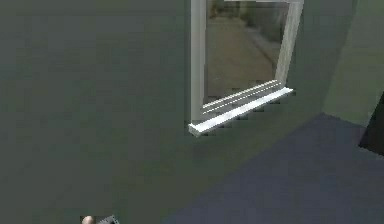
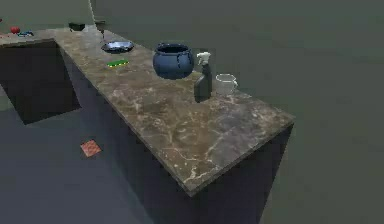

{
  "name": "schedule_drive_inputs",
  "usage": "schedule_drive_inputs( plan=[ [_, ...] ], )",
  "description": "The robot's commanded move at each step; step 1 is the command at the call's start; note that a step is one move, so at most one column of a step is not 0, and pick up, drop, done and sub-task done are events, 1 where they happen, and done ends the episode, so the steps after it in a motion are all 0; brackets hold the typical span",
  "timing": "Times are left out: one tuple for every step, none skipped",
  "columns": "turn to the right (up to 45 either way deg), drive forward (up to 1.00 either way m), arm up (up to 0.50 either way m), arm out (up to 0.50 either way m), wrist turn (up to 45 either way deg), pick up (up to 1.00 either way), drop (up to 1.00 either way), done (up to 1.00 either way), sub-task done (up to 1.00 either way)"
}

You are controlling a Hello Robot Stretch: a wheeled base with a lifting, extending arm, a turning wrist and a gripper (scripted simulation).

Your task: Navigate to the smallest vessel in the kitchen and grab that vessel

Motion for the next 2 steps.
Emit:
schedule_drive_inputs(
  plan=[
    [33.0, 0.0, 0.0, 0.0, 0.0, 0.0, 0.0, 0.0, 0.0],
    [0.0, 0.25, 0.0, 0.0, 0.0, 0.0, 0.0, 0.0, 0.0]
  ],
)
